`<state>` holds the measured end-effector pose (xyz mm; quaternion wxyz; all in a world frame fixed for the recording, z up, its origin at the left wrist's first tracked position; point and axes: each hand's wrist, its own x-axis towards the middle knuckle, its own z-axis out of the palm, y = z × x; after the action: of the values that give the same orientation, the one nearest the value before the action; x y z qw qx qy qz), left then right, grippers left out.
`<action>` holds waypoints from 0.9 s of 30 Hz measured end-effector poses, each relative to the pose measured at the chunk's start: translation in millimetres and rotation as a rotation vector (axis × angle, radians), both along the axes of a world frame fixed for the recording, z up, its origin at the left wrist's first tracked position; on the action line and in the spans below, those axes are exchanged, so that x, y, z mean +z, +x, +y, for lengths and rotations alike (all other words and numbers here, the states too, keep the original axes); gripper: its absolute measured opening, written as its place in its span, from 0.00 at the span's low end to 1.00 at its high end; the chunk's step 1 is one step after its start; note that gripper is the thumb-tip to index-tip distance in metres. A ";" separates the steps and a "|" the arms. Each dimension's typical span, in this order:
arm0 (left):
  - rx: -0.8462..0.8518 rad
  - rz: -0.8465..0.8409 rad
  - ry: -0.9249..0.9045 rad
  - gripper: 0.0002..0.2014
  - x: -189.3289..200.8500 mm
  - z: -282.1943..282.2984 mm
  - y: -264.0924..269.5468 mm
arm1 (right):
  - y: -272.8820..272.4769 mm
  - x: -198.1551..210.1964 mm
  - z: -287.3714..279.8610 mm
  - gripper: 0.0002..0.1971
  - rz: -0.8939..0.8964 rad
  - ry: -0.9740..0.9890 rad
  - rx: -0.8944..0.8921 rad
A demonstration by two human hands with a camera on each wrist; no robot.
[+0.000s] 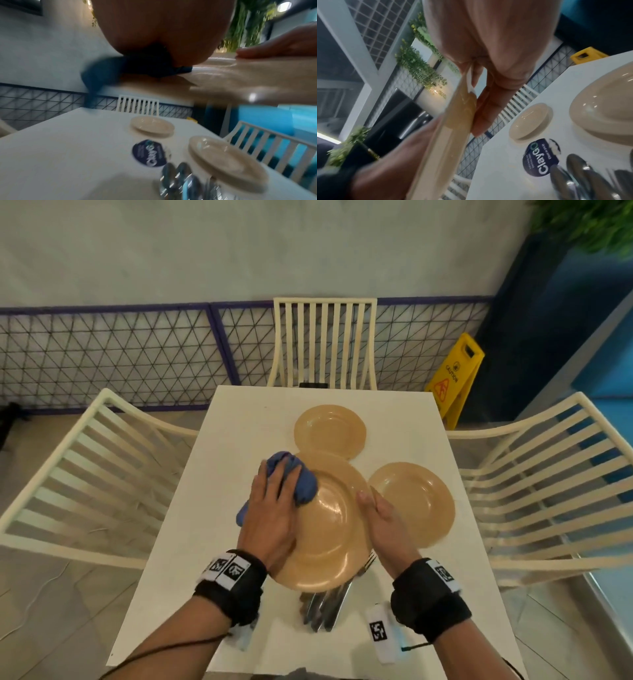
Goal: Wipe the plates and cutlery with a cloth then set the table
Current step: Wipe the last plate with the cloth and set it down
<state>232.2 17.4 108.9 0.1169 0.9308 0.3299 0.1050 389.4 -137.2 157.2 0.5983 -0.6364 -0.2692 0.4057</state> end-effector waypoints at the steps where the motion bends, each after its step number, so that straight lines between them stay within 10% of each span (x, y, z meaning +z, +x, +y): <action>1: 0.006 -0.038 -0.043 0.35 5.3 -4.1 16.1 | -8.4 -0.7 5.4 0.16 -0.006 0.016 -0.002; 5: -0.140 -0.244 -0.123 0.31 25.0 -68.6 44.3 | -5.5 -0.4 20.5 0.16 0.013 0.046 -0.118; 9: -0.286 0.013 0.080 0.31 0.4 -78.3 -5.9 | 15.8 6.4 1.5 0.16 -0.021 0.010 -0.206; 13: -0.086 0.116 0.013 0.33 -5.0 -34.8 -30.3 | 5.3 3.4 -12.6 0.16 -0.044 -0.006 -0.121; 16: 0.057 0.019 -0.109 0.36 8.2 -18.3 4.4 | -12.4 -0.3 -5.7 0.18 -0.021 -0.004 -0.075; 20: -0.154 -0.291 -0.041 0.34 38.6 -67.2 48.3 | -17.7 5.6 6.2 0.21 -0.070 0.077 -0.128; 27: -0.348 0.057 0.009 0.29 -8.9 -62.2 -25.7 | 23.8 4.5 -20.2 0.19 -0.063 0.009 -0.207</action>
<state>206.6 -44.8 100.0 0.1198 0.9770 0.1665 0.0582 413.2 -157.4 161.7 0.6312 -0.6704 -0.2224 0.3203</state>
